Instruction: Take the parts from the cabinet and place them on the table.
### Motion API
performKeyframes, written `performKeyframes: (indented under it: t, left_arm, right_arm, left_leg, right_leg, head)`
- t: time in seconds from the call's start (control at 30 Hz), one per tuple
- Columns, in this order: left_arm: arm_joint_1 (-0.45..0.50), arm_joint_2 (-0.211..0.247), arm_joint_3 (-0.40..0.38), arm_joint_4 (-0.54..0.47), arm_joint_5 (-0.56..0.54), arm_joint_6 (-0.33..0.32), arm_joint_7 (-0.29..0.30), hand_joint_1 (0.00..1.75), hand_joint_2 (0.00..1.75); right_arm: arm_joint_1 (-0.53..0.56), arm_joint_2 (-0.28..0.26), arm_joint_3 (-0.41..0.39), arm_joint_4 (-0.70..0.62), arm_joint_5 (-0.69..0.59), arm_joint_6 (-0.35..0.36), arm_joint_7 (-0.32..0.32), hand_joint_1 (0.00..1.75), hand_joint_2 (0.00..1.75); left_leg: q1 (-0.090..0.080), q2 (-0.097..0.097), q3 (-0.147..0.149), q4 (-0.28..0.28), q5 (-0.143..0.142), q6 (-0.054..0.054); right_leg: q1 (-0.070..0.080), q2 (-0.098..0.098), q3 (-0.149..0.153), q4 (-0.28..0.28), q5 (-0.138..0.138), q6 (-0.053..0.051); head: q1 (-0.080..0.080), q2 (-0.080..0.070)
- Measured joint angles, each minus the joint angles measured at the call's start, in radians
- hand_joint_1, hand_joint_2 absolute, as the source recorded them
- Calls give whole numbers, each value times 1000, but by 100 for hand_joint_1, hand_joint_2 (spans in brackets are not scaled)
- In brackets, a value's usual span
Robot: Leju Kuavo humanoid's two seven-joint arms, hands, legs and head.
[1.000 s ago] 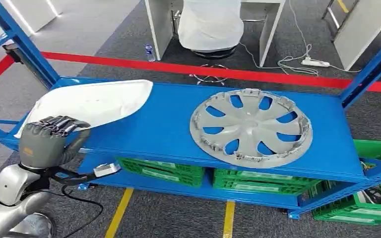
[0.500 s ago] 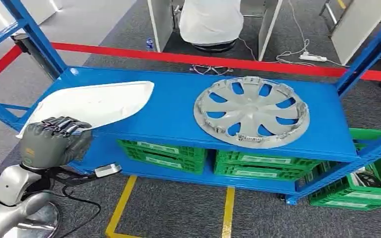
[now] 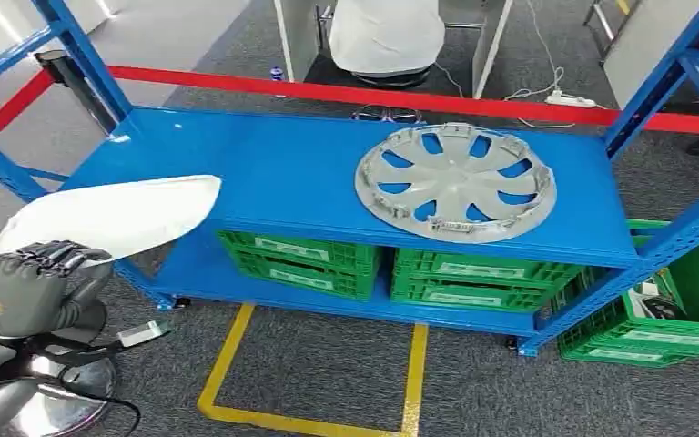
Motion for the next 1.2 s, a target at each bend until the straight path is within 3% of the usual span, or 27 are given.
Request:
performKeyframes:
  t: [0.07, 0.1, 0.13, 0.2, 0.23, 0.27, 0.3, 0.33, 0.37, 0.4, 0.43, 0.47, 0.5, 0.57, 0.6, 0.67, 0.73, 0.77, 0.8, 0.83, 0.87, 0.93, 0.97, 1.0, 1.1, 1.13, 1.2]
  left_arm:
    - [27, 2, 30, -6, 5, 0, -8, 175, 175]
    - [32, 2, 38, -8, 5, 0, -10, 175, 175]
    - [36, 3, 45, -9, 5, 0, -11, 175, 175]
    - [59, 2, 58, -14, 5, 0, -11, 175, 175]
    - [71, 2, 64, -14, 5, 0, -10, 175, 175]
    - [84, 1, 72, -16, 2, 0, -9, 175, 175]
    - [99, 2, 79, -19, -4, 0, -7, 175, 175]
    - [112, 2, 86, -23, -7, 0, -5, 175, 175]
    - [124, 3, 95, -27, -8, 0, -2, 175, 175]
    - [133, 4, 101, -29, -10, 0, 0, 175, 175]
    - [148, 8, 114, -34, -16, 0, 5, 175, 175]
    - [160, 13, 127, -40, -23, 0, 9, 175, 175]
    - [170, 17, 138, -44, -30, 0, 13, 175, 175]
    - [190, 28, 160, -50, -49, 0, 23, 175, 175]
    - [204, 36, 172, -55, -62, 0, 33, 175, 175]
    - [218, 48, 190, -55, -83, 0, 46, 175, 175]
    - [226, 53, 207, -56, -92, 0, 51, 175, 175]
    - [232, 55, 210, -56, -94, 0, 51, 175, 175]
    - [237, 56, 214, -56, -94, 0, 52, 175, 175]
    - [240, 56, 218, -56, -94, 0, 52, 175, 175]
    - [241, 57, 222, -56, -94, 0, 52, 175, 175]
    - [244, 66, 228, -61, -94, 0, 52, 175, 175]
    - [242, 65, 228, -61, -95, 0, 52, 175, 175]
    - [245, 68, 232, -65, -102, 0, 56, 175, 175]
    - [245, 80, 247, -72, -132, 0, 68, 175, 175]
    - [243, 85, 252, -74, -137, 0, 69, 175, 175]
    - [242, 95, 258, -80, -153, 0, 71, 175, 175]
  right_arm:
    - [8, -1, -5, -12, 0, -3, 0, 0, 0]
    - [11, -4, -7, -16, 0, -4, -1, 0, 0]
    - [14, -4, -9, -21, 0, -4, 0, 0, 0]
    - [19, -6, -17, -29, 0, -17, 0, 0, 0]
    - [23, -6, -22, -37, 0, -29, 0, 0, 0]
    - [27, -8, -27, -45, 0, -47, -3, 0, 0]
    - [33, -10, -30, -56, 0, -67, -5, 0, 0]
    - [41, -13, -35, -70, 0, -86, -8, 0, 0]
    - [50, -15, -43, -85, 0, -110, -8, 0, 0]
    - [57, -18, -48, -95, 0, -122, -8, 0, 0]
    - [66, -21, -57, -113, 0, -138, -8, 0, 0]
    - [74, -24, -65, -126, 0, -148, -8, 0, 0]
    - [81, -25, -73, -135, 0, -151, -8, 0, 0]
    - [101, -25, -89, -143, 0, -155, -23, 0, 0]
    - [111, -25, -96, -145, 0, -158, -27, 0, 0]
    - [122, -23, -113, -148, 0, -158, -27, 0, 0]
    - [133, -21, -129, -150, 0, -158, -27, 0, 0]
    - [135, -21, -134, -150, 0, -158, -27, 0, 0]
    - [138, -19, -139, -150, 0, -158, -27, 0, 0]
    - [139, -19, -144, -150, 0, -158, -27, 0, 0]
    - [141, -18, -147, -150, 0, -158, -27, 0, 0]
    - [144, -17, -154, -152, 0, -158, -27, 0, 0]
    - [145, -17, -157, -153, 0, -158, -27, 0, 0]
    - [145, -17, -160, -154, 0, -159, -27, 0, 0]
    - [152, -17, -167, -158, 0, -159, -30, 0, 0]
    - [152, -17, -167, -158, 0, -159, -32, 0, 0]
    - [152, -17, -168, -160, 0, -159, -32, 0, 0]
  left_leg:
    - [-3, 1, -16, -6, 20, 18]
    - [3, 6, -25, -12, 34, 27]
    - [1, 5, -40, -12, 45, 34]
    - [-2, 6, -68, -12, 67, 41]
    - [-6, 6, -84, -11, 78, 42]
    - [-9, 6, -98, -9, 89, 43]
    - [-12, 7, -113, -9, 99, 43]
    - [-14, 7, -125, -8, 109, 43]
    - [-16, 6, -137, -6, 118, 43]
    - [-17, 6, -145, -6, 125, 42]
    - [-17, 5, -152, -5, 135, 39]
    - [-21, 5, -154, -2, 143, 34]
    - [-19, 6, -157, -2, 152, 31]
    - [-14, 6, -160, -6, 169, 22]
    - [-16, 2, -165, -5, 169, 15]
    - [-11, -3, -184, 53, 76, 2]
    - [-2, -2, -221, 219, -45, -12]
    - [3, -2, -233, 287, -73, -16]
    - [7, -2, -233, 331, -74, -20]
    - [11, -2, -215, 328, -50, -24]
    - [15, -2, -179, 288, -17, -27]
    - [25, -3, -55, 109, 33, -39]
    - [21, -9, -21, 59, 3, -45]
    - [18, -15, -21, 41, 6, -32]
    - [19, -11, -44, 35, 6, -19]
    - [21, -8, -59, 33, 17, -2]
    - [15, -3, -86, 33, 37, 23]
  right_leg:
    - [-1, 0, -6, -9, 20, 17]
    - [-6, 1, -15, -1, 6, 20]
    - [-5, 2, -36, 24, -45, 23]
    - [-5, 4, -70, 170, -174, 27]
    - [-5, 4, -85, 249, -214, 28]
    - [-4, 4, -87, 296, -219, 26]
    - [-2, 4, -68, 304, -196, 22]
    - [1, 4, -33, 275, -157, 18]
    - [5, 5, 23, 207, -114, 12]
    - [9, 5, 71, 141, -94, 6]
    - [16, 5, 159, 10, -107, -7]
    - [16, 4, 215, -73, -133, -10]
    - [18, 5, 216, -96, -142, -7]
    - [23, 5, 203, -89, -134, -14]
    - [14, 1, 195, -97, -116, -25]
    - [11, -5, 176, -92, -100, -40]
    - [10, -9, 146, -78, -86, -38]
    - [9, -10, 136, -70, -80, -36]
    - [8, -10, 122, -58, -73, -34]
    - [6, -11, 104, -47, -69, -31]
    - [3, -11, 87, -36, -65, -27]
    - [-3, -11, 63, -13, -62, -20]
    - [3, -10, 50, -5, -60, -14]
    - [4, -9, 43, 2, -54, -6]
    - [6, -4, 16, 6, -32, 13]
    - [1, 2, 4, 18, -51, 18]
    - [1, 5, -33, 105, -168, 23]
  head:
    - [0, 0]
    - [-1, 0]
    - [2, 0]
    - [7, 0]
    - [7, 0]
    - [7, 0]
    - [7, 0]
    - [6, 0]
    - [7, 0]
    - [6, 0]
    - [7, 0]
    - [5, 0]
    - [5, 0]
    - [6, 0]
    - [7, 0]
    - [5, 0]
    - [4, 0]
    - [3, 0]
    - [3, 0]
    - [3, 0]
    - [4, 0]
    - [3, 0]
    - [1, 0]
    - [1, 0]
    - [2, 0]
    - [3, 0]
    - [10, 0]
